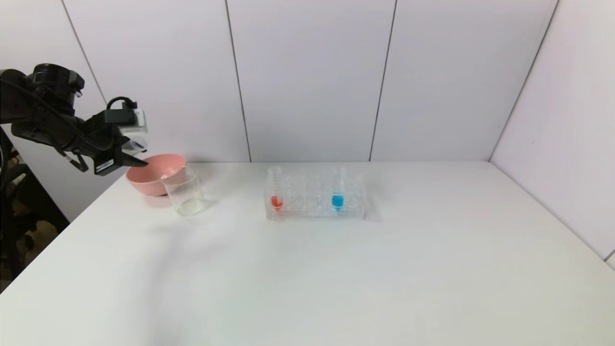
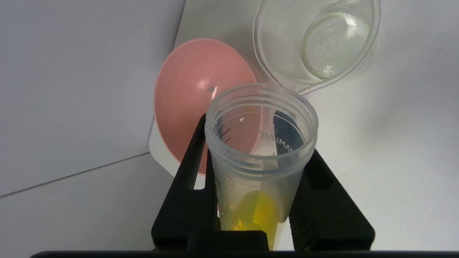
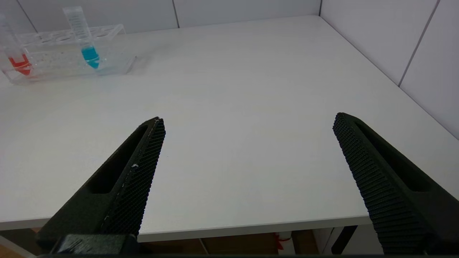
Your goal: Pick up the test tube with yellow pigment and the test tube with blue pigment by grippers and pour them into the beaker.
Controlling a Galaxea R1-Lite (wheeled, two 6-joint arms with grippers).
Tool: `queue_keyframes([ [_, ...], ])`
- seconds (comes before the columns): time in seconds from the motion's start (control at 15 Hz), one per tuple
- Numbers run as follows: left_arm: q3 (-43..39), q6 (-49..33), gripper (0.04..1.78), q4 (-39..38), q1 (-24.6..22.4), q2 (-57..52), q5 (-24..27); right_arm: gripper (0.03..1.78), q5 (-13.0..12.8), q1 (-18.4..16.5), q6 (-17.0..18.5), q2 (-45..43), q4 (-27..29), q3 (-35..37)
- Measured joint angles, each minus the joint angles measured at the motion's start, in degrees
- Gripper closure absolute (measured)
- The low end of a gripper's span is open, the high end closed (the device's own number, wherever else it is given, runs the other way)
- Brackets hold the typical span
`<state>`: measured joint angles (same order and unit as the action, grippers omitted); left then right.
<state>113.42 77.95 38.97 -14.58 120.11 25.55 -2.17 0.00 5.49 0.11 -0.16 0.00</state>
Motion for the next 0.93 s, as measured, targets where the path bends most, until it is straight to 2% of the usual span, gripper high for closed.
queue_keyframes([
  [0.53, 0.37, 1.0, 1.27, -0.2, 0.26, 1.02, -1.44, 0.1, -0.02, 0.0, 0.0, 0.0, 0.0, 0.0],
  [0.93, 0.52, 3.52, 1.27, -0.56, 1.57, 1.22, -5.94, 0.1, -0.02, 0.0, 0.0, 0.0, 0.0, 0.0],
])
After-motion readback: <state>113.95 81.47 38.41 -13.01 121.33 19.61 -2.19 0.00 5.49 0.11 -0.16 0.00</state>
